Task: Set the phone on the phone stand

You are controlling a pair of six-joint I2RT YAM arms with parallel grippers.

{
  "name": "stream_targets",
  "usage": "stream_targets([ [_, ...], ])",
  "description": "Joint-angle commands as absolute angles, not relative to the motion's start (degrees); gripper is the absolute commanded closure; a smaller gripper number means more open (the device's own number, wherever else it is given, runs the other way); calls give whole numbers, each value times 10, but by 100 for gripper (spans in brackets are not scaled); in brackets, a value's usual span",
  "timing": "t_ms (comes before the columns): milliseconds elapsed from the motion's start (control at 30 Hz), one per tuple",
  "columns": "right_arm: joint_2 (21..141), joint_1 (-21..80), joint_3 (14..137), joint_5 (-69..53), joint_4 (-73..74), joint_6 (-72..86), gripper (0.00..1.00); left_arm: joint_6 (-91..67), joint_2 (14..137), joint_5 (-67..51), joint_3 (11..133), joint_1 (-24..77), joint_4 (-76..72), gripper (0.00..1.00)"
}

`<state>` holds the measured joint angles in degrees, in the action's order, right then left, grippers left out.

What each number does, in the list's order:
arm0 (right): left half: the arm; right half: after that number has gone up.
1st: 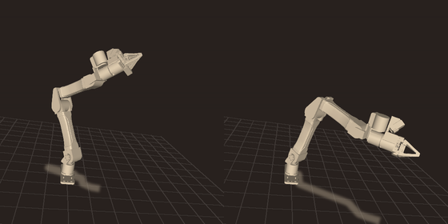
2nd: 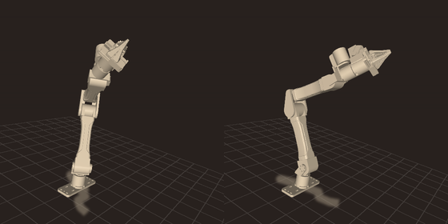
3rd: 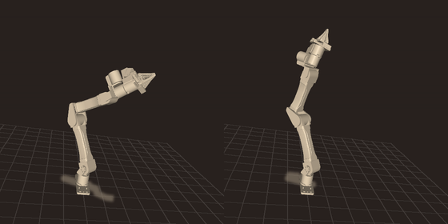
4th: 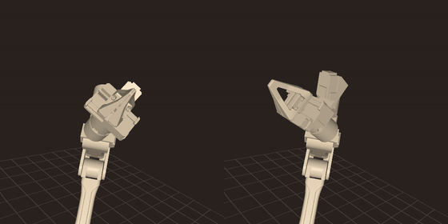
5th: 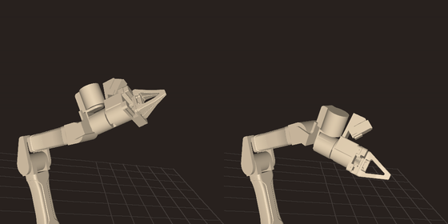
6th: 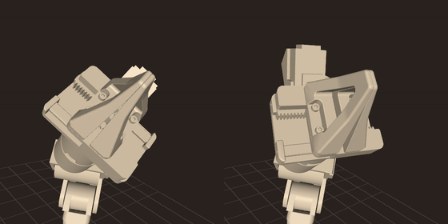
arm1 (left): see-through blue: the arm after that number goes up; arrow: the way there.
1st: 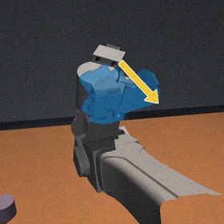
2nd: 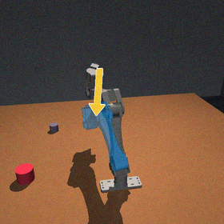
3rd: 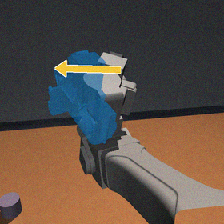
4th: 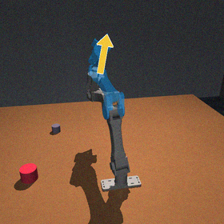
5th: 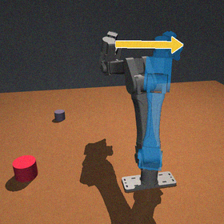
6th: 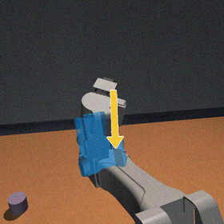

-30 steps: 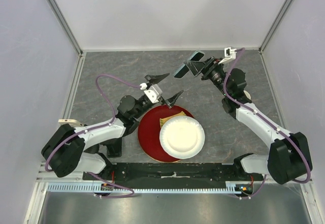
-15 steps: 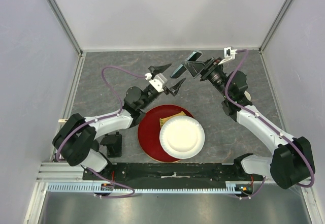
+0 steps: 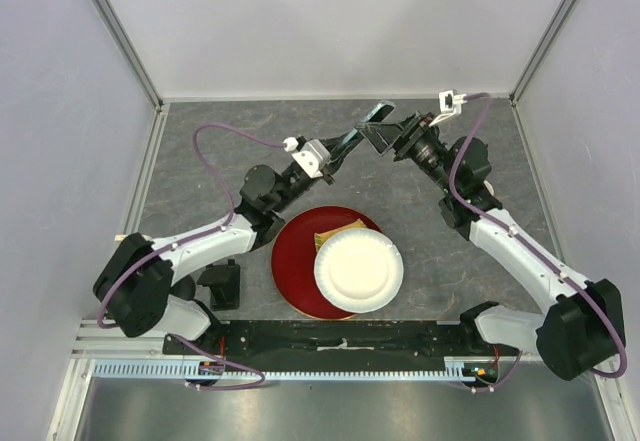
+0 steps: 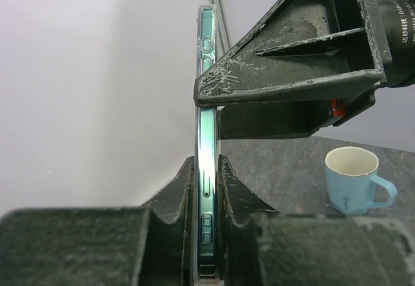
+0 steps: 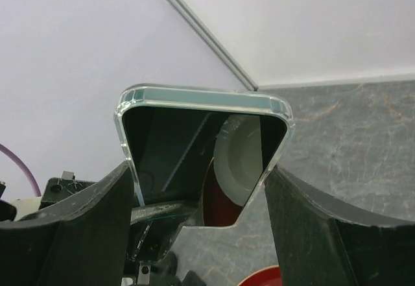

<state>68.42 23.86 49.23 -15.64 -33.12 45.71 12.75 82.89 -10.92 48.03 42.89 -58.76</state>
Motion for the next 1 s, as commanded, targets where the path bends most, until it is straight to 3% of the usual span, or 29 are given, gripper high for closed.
stream_targets([
  [0, 658, 242, 597, -162, -165, 398, 13, 81, 751, -35, 476, 422, -495, 98],
  [33, 656, 242, 601, -163, -149, 389, 2, 63, 736, -16, 474, 421, -471, 98],
  [167, 621, 241, 588, -269, -131, 266, 2, -68, 676, -34, 489, 397, -336, 98],
  [300, 554, 240, 570, -230, -44, 155, 2, -204, 623, -91, 515, 341, -198, 98],
  [567, 548, 241, 538, -197, -49, -46, 2, -546, 619, -402, 595, 157, 31, 98],
  [767, 578, 241, 498, -290, -163, -104, 2, -762, 591, -552, 513, 93, -15, 98],
  [900, 616, 249, 533, -392, -92, -220, 2, -843, 549, -612, 455, 90, -110, 98],
  [967, 608, 269, 525, -379, -74, -339, 2, -855, 545, -654, 444, 89, -134, 98],
])
